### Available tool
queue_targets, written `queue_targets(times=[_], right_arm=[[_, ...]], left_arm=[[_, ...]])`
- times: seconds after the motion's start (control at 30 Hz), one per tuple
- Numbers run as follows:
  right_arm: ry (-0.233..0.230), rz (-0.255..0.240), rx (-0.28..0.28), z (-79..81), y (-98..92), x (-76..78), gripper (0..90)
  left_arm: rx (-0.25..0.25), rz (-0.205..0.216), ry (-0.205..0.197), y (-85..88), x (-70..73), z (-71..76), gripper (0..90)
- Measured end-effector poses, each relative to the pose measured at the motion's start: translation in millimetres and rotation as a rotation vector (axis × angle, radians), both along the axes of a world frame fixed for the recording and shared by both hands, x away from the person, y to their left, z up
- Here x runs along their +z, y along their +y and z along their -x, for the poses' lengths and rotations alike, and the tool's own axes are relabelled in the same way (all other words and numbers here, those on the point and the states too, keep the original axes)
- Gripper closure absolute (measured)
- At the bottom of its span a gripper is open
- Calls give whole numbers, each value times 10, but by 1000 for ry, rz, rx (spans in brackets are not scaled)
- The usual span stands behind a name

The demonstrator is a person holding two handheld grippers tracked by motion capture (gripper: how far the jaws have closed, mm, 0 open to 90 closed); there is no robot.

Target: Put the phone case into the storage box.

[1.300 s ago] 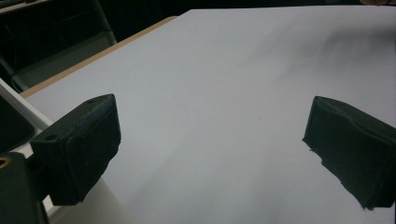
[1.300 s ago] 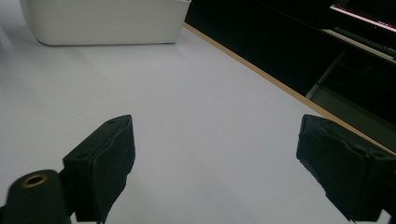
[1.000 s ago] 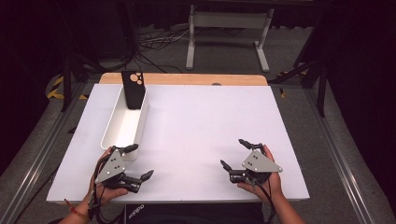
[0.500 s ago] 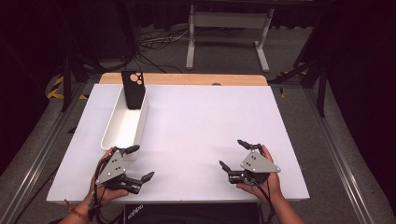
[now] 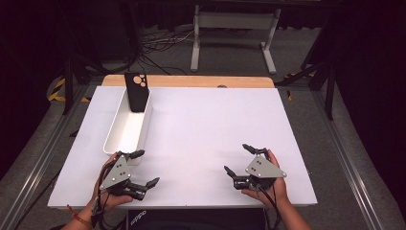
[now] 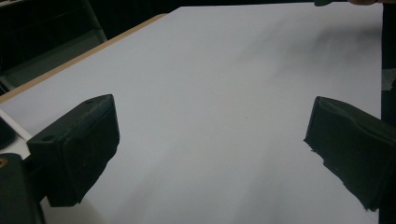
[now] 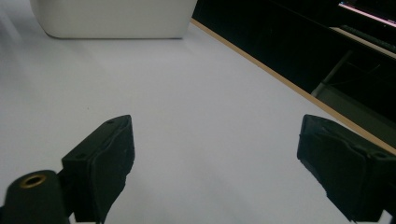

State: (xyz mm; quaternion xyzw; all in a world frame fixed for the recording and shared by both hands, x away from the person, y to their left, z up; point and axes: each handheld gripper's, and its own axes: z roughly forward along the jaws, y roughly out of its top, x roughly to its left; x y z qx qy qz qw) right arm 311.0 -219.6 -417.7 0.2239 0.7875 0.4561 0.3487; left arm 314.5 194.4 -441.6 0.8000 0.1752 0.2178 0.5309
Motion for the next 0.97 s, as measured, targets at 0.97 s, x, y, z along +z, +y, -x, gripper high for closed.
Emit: queue_targets(times=[0.97], right_arm=[[8, -11, -14, -31, -41, -16, 122]], left_arm=[[-7, -10, 9, -34, -10, -16, 40]])
